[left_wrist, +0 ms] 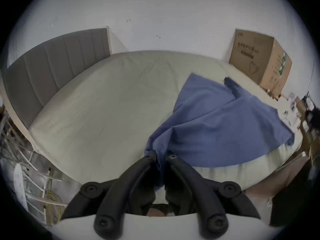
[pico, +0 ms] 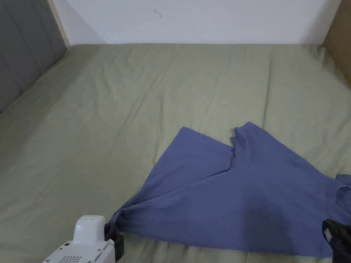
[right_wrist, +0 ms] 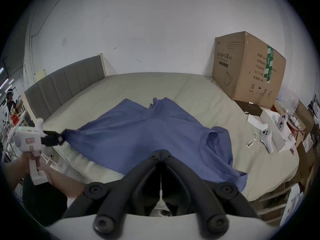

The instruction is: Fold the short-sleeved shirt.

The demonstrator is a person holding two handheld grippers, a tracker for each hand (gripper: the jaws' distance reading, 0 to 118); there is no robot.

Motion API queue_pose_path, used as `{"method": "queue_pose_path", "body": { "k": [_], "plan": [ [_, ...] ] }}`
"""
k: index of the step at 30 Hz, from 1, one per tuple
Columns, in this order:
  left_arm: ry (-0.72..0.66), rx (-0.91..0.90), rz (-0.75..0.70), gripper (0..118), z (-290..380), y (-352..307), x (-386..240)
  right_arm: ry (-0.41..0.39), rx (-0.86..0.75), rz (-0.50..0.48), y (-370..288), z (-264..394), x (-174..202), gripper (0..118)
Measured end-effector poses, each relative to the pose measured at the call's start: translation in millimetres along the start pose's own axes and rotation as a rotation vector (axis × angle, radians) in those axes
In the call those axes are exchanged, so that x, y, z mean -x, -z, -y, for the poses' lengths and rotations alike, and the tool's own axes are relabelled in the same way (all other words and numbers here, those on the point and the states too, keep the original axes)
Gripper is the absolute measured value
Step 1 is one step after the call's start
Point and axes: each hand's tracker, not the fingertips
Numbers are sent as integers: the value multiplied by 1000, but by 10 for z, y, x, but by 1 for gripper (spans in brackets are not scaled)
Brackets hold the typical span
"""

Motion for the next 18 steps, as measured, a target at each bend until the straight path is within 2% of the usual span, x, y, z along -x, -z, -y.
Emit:
{"method": "queue_pose_path", "body": {
  "k": [4, 7, 8, 10, 11, 12, 15, 16, 18],
  "plan": [
    [-8, -19, 41, 7, -138, -200, -40, -65, 28, 12, 280, -99, -149, 0],
    [-32, -23, 74, 7, -244, -239, 22, -95, 37, 7, 671, -330, -457, 0],
    [-48, -26, 82, 7, -266, -247, 33, -95, 26, 17, 826, -426, -576, 8],
    [-51, -20, 87, 7, -353, -269, -82, -93, 33, 27, 1203, -657, -823, 87],
    [-47, -15, 88, 7, -367, -258, -99, -75, 106, -4, 1460, -749, -990, 109],
    [-42, -15, 84, 7, -371, -250, -119, -47, 124, -31, 1680, -831, -1121, 113],
    [-28, 3, 72, 7, -434, -188, -149, 178, 286, -33, 2368, -967, -1465, 113],
    [-31, 12, 67, 7, -449, -161, -141, 220, 300, -27, 2557, -943, -1554, 112],
    [-36, 26, 61, 7, -490, -128, -126, 200, 330, 54, 2849, -884, -1617, 111]
  ]
}}
